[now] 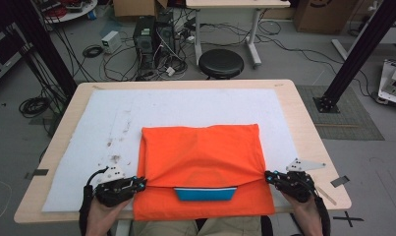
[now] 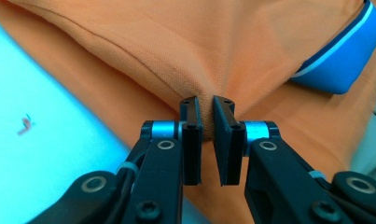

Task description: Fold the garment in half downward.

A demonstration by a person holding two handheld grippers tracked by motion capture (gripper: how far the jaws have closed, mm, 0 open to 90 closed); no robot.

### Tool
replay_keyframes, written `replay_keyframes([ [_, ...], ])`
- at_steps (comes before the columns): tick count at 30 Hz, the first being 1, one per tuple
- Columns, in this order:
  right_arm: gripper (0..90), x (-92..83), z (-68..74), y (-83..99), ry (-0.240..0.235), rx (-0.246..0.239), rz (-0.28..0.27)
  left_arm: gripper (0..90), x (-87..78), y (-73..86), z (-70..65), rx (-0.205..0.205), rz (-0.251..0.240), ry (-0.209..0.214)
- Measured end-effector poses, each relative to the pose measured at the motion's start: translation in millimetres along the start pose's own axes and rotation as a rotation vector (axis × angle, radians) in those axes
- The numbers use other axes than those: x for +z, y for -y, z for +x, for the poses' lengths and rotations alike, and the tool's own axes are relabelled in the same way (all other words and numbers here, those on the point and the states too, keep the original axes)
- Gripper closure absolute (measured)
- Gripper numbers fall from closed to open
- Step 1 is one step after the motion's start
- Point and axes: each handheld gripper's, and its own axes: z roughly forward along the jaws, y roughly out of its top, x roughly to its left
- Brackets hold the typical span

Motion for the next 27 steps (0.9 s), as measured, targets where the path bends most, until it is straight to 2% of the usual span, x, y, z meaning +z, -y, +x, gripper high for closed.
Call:
replay_keyframes([
  [3, 87.6, -2.9, 4.8, 6.6, -0.003, 0.009, 0.013, 81.9, -3.3, 4.9, -4.8, 0.005, 0.015, 0.009],
  [6, 87.6, -6.2, 7.2, 12.9, -0.018, 0.017, 0.003, 82.0, -7.2, 9.0, -8.8, 0.009, 0.024, 0.022],
  [13, 87.6, -15.1, 11.7, 22.0, -0.044, 0.026, 0.001, 82.0, -15.7, 14.8, -11.5, 0.02, 0.048, 0.056],
  [19, 87.6, -15.7, 14.4, 27.7, -0.056, 0.028, 0.018, 82.0, -15.5, 19.8, -14.1, 0.002, 0.066, 0.074],
  [23, 87.0, -18.0, 14.9, 30.1, -0.064, 0.034, 0.013, 81.8, -15.7, 19.5, -14.3, 0.013, 0.069, 0.082],
  [24, 84.3, -17.4, 14.4, 30.1, -0.068, 0.035, 0.013, 80.9, -15.9, 18.4, -13.4, 0.015, 0.063, 0.087],
  [27, 59.8, -15.9, 10.3, 25.6, -0.066, 0.045, -0.002, 65.2, -18.0, 9.6, -6.1, -0.001, 0.019, 0.109],
])
